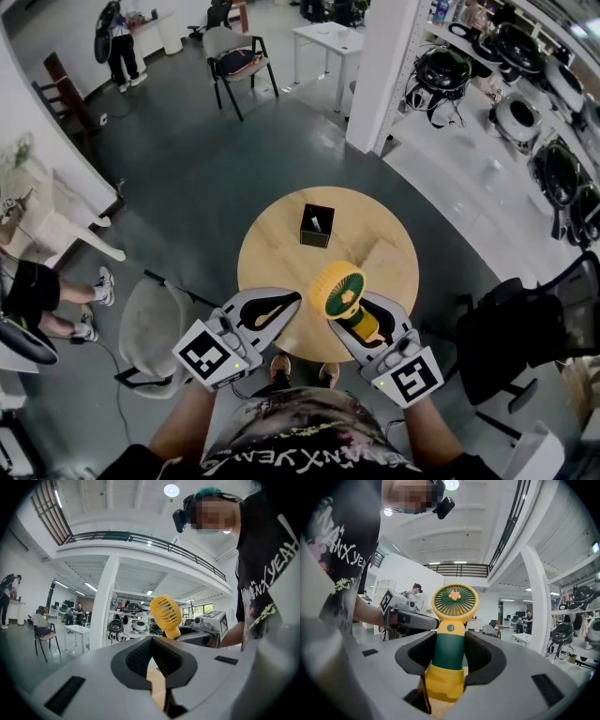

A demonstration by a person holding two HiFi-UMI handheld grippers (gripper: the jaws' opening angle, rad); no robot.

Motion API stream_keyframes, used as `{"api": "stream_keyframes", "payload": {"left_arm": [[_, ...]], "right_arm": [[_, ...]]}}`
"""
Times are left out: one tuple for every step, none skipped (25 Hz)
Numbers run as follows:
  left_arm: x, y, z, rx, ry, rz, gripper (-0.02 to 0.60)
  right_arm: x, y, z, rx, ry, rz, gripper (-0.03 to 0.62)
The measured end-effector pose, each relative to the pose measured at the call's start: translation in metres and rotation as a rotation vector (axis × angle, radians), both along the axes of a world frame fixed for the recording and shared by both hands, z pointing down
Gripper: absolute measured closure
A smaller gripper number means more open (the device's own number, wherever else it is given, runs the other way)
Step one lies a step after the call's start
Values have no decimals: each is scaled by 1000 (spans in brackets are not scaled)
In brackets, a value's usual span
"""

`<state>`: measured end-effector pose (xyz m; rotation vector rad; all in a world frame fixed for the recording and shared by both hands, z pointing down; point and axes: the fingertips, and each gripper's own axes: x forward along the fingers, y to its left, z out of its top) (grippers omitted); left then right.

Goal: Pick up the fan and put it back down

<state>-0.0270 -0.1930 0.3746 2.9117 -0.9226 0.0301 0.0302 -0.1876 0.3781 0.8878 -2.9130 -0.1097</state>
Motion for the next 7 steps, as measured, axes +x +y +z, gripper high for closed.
{"api": "stream_keyframes", "payload": {"left_arm": [[0, 0, 0, 0, 1, 0, 569], [0, 0, 0, 0, 2, -1, 569], [0, 0, 0, 0, 2, -1, 569], [0, 0, 0, 0, 1, -1, 569], [0, 0, 1, -1, 1, -1, 569], [0, 0, 1, -1, 1, -2, 569], [0, 0, 1, -2, 1, -2, 569]], "right_arm": [[0, 0, 0, 0, 2, 0, 408], [0, 0, 1, 1, 3, 0, 408], [0, 0, 1, 1, 2, 1, 408], [0, 0, 1, 1, 1, 2, 408], [0, 0, 1, 1, 0, 2, 408], [0, 0, 1, 2, -2, 3, 408], [0, 0, 1, 2, -3, 3, 408]]}}
